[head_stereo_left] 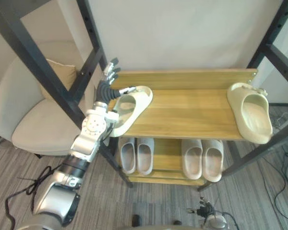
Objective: Organize the slippers on the shoe rack
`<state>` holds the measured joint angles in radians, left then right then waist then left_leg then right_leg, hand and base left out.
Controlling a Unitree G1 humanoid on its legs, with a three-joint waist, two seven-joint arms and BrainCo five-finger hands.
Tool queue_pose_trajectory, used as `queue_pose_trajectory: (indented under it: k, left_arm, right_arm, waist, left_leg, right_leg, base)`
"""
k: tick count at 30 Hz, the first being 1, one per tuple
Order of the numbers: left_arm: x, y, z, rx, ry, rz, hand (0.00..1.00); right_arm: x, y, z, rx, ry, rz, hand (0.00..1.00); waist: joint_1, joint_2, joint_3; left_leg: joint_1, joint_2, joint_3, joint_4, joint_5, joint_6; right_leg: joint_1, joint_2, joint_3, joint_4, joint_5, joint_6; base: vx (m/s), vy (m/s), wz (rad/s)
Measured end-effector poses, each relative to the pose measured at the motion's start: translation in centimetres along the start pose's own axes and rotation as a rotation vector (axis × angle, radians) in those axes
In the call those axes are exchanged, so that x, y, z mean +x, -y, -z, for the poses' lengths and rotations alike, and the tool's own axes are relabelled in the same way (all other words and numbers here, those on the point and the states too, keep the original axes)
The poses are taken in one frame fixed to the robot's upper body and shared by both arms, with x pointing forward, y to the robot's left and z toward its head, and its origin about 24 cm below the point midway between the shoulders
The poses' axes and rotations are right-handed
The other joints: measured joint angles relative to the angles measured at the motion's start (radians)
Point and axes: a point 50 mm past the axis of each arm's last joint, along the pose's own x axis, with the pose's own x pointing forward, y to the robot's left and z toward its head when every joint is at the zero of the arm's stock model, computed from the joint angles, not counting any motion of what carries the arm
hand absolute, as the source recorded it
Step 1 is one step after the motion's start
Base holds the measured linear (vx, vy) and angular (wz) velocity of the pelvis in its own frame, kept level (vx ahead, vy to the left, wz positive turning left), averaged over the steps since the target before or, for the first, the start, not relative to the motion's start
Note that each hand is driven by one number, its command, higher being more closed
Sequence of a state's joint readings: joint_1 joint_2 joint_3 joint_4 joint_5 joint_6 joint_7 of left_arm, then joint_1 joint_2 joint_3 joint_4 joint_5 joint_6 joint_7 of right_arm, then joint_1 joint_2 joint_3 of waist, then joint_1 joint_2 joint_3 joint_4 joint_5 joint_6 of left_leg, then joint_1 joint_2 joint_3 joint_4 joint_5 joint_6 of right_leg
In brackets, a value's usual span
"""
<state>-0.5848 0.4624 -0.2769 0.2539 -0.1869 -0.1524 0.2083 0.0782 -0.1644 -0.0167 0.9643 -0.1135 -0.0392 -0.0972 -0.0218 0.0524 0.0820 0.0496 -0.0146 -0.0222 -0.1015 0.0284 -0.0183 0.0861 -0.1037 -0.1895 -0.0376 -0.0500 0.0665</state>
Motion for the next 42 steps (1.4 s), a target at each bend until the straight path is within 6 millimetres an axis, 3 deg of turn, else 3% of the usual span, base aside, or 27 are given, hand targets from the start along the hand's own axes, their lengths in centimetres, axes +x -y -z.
queue_pose_trajectory:
  k: [20, 29, 42]
  left_arm:
    - [-0.3, -0.9, 1.8, 0.304, -0.063, 0.088, 0.00]
    - [-1.2, -1.5, 2.0, 0.225, -0.073, 0.014, 0.00]
    - [-1.4, -0.8, 2.4, 0.084, -0.098, -0.053, 0.00]
  right_arm:
    - [-0.1, 0.3, 0.5, 0.021, -0.012, 0.004, 0.00]
    - [-0.1, 0.3, 0.4, 0.020, -0.010, 0.004, 0.00]
    - [0.0, 0.2, 0.0, 0.014, -0.008, 0.005, 0.00]
  waist:
    - [-0.002, 0.005, 0.003]
    - [-0.003, 0.005, 0.003]
    - [-0.006, 0.002, 0.005]
  left_leg:
    - [-0.007, 0.029, 0.001, 0.000, 0.003, -0.012]
    - [-0.007, 0.037, 0.001, 0.000, -0.003, -0.021]
    - [-0.008, 0.032, -0.019, 0.000, -0.003, -0.021]
  right_leg:
    - [-0.021, 0.026, 0.022, 0.017, -0.007, -0.014]
    - [-0.021, 0.035, 0.022, 0.016, -0.012, -0.022]
    - [-0.013, 0.031, -0.003, 0.016, -0.015, -0.024]
  base:
    - [-0.01, -0.013, -0.02]
    - [0.00, -0.003, 0.00]
    - [-0.01, -0.008, 0.04]
